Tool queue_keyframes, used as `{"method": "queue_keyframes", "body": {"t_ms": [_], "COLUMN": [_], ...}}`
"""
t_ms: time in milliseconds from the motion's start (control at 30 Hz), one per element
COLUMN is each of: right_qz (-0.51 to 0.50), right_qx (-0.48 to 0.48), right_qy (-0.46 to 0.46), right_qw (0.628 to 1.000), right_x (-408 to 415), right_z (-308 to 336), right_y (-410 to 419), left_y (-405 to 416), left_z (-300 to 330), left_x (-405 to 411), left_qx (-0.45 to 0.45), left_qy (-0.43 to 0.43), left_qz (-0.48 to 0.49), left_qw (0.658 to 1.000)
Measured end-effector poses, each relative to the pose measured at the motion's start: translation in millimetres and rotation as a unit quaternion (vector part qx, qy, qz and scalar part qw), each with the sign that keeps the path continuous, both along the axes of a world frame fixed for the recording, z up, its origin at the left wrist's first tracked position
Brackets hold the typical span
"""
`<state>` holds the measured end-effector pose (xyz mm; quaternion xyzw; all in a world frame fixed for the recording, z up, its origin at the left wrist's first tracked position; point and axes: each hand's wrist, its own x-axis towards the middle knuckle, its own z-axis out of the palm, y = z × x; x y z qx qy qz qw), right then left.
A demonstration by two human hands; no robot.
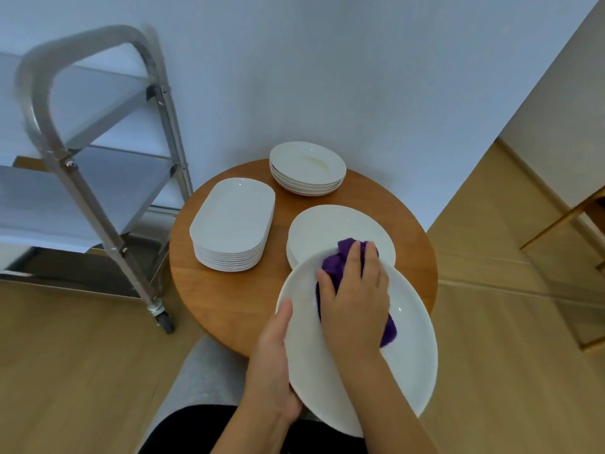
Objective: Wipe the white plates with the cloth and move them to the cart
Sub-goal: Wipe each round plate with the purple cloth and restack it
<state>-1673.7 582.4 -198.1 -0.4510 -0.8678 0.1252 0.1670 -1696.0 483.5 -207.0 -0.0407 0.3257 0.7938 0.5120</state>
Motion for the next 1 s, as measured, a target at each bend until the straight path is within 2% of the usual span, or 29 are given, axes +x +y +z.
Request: {"method": "queue_keyframes", "body": {"t_ms": [100, 200, 267, 400, 533, 733, 900, 1000], "right_qz": [0.13, 0.231, 0.258, 0.328, 0.371, 0.345, 0.243, 0.166], "right_qx": [-0.02, -0.039, -0.036, -0.089, -0.085, 0.021, 0.133, 0.157], "right_qy": [0.041, 0.069, 0.082, 0.072, 0.075, 0.07, 0.059, 0.072], "right_qw": [0.99, 0.97, 0.962, 0.938, 0.922, 0.936, 0.959, 0.971], "right_x": [-4.5, 1.6, 7.5, 21.8, 43.9, 69.4, 71.9, 56.1], "right_z": [-1.8, -3.4, -3.9, -4.9, -3.1, -1.7, -7.0, -3.0], "right_y": [-8.2, -29.8, -42.0, -58.5, -55.9, -29.3, 1.7, 11.3], "left_y": [-4.4, -8.6, -10.1, -15.9, -25.1, -24.2, -23.9, -22.1], "left_z": [-1.4, -5.4, -8.0, -8.9, -5.5, -2.3, -0.1, 1.7], "left_x": [-7.0, -11.7, -12.8, -21.7, -34.0, -32.1, -29.2, -26.6], "left_qx": [0.006, 0.019, 0.015, -0.003, 0.022, 0.09, 0.054, 0.036], "left_qy": [0.041, 0.044, 0.043, 0.007, -0.022, 0.014, 0.059, 0.085], "left_qz": [0.036, 0.067, 0.1, 0.124, 0.094, 0.054, 0.091, 0.085], "left_qw": [0.999, 0.997, 0.994, 0.992, 0.995, 0.994, 0.993, 0.992]}}
